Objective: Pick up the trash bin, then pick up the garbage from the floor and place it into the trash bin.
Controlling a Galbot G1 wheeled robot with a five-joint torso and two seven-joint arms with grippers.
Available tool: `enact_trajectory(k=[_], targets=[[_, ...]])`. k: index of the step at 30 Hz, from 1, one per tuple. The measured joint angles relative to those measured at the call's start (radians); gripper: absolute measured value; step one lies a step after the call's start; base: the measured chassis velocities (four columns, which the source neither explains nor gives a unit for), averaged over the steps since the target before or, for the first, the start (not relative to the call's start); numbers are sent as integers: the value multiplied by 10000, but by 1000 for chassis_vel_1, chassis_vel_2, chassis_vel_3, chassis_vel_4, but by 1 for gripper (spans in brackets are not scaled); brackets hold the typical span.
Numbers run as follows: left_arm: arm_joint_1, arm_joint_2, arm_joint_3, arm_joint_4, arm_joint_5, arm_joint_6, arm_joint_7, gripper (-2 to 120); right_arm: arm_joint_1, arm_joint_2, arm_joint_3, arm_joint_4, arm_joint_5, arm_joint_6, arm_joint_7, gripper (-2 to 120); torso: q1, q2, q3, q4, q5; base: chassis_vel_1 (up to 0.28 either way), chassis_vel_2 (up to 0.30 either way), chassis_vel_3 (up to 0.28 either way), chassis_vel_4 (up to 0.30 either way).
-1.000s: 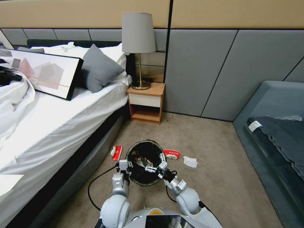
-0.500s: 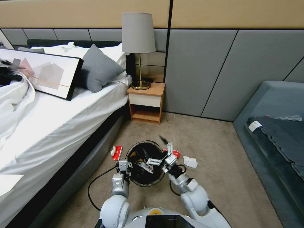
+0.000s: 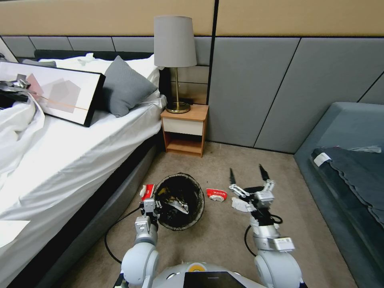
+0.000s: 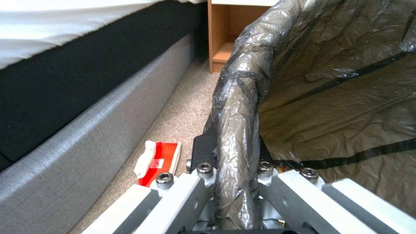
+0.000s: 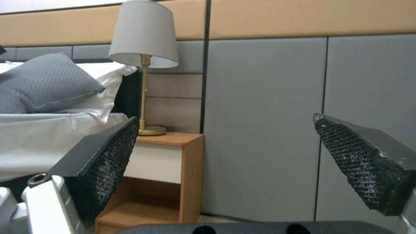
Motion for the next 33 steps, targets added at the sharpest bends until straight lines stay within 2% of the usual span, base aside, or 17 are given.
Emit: enact_trajectory(k=[7, 14, 20, 25, 27, 28, 31, 33], targets=[[57, 14, -69, -58, -5, -24, 6, 1, 48, 188, -4, -248, 147, 140, -50, 100, 0, 0, 0, 0, -1, 0, 0, 0, 0], [18, 17, -60, -58, -13, -24, 9, 1, 477, -57, 245, -343, 502, -165, -71, 100, 0, 0, 0, -1, 0, 0, 0, 0, 0], [44, 43, -43, -39, 58, -50, 39, 1, 1722, -699, 727, -598, 1371, -1266, -64, 100, 0, 0, 0, -1, 2, 0, 0, 0, 0], [90, 44, -7, 16, 142, -61, 46, 1, 2904, -1308, 1008, -1192, 2185, -2595, 1, 100, 0, 0, 1, 0, 2, 0, 0, 0, 0], [147, 38, 11, 58, 203, -71, 47, 1, 3822, -1796, 1032, -2192, 2791, -3903, 294, 100, 1, 0, 1, 2, 1, 0, 0, 0, 0], [147, 38, 11, 58, 203, -71, 47, 1, 3822, -1796, 1032, -2192, 2791, -3903, 294, 100, 1, 0, 1, 2, 1, 0, 0, 0, 0], [182, 38, 0, 60, 235, -72, 46, 1, 4698, -2139, 896, -3571, 3448, -5018, 663, 100, 0, 0, 1, -2, 2, 0, 0, 0, 0], [193, 40, -6, 60, 244, -72, 44, 1, 4967, -2193, 833, -3982, 3665, -5314, 790, 100, 1, 0, 1, -1, 1, 0, 0, 0, 0]])
